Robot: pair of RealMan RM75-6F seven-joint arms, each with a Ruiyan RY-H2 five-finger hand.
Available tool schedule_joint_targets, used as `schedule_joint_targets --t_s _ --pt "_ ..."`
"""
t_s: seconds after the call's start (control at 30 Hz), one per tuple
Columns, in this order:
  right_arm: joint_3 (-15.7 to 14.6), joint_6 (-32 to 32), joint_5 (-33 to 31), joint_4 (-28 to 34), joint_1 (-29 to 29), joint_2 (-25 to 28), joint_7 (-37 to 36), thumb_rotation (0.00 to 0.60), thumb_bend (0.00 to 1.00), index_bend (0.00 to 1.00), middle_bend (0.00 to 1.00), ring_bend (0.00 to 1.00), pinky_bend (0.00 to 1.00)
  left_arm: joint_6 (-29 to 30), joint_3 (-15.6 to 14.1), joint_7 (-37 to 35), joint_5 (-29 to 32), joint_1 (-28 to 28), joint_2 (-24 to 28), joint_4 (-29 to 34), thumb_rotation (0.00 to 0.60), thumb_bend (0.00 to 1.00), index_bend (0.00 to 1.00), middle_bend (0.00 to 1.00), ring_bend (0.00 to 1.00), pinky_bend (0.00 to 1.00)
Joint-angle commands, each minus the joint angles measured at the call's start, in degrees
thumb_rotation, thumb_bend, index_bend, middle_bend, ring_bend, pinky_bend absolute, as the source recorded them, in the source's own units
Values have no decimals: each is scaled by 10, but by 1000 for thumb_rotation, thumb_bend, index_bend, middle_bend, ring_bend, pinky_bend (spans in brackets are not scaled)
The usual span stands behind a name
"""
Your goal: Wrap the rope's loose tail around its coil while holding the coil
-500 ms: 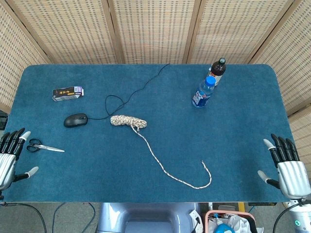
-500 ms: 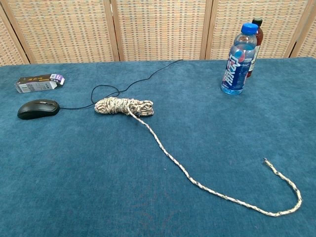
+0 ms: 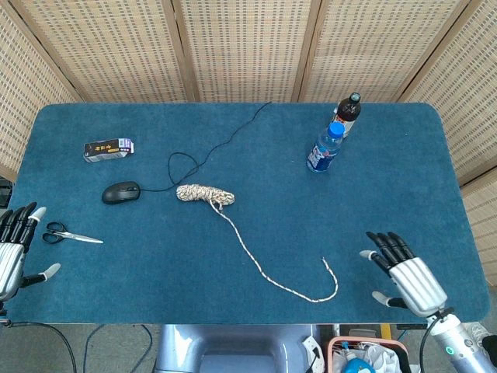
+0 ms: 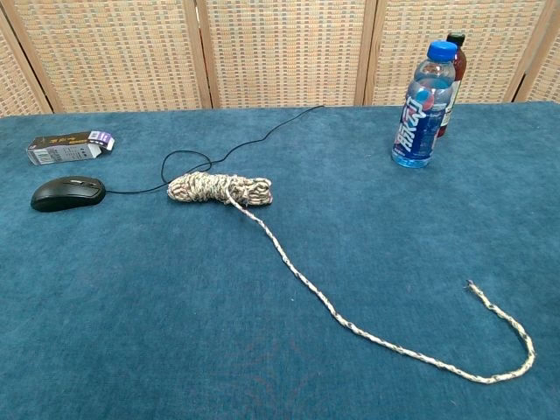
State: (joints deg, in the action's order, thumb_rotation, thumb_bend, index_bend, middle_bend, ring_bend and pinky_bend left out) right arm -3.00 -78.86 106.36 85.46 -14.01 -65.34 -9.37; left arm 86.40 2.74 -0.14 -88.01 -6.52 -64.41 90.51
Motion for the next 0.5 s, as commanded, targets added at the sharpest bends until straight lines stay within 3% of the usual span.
schedule_joint_targets --t_s 0.03,0.23,0.5 --pt "-14 30 32 -26 -37 -15 -22 600 283 424 0 0 0 -4 3 5 6 -1 -2 0 600 0 0 0 0 0" --pt "-21 59 31 -37 -56 -46 -8 600 312 485 0 0 0 -14 5 17 20 -4 -6 -1 600 0 0 0 0 0" --pt "-26 81 29 -52 -67 -82 20 600 312 491 0 0 0 -18 6 19 26 -4 -7 -1 600 0 0 0 0 0"
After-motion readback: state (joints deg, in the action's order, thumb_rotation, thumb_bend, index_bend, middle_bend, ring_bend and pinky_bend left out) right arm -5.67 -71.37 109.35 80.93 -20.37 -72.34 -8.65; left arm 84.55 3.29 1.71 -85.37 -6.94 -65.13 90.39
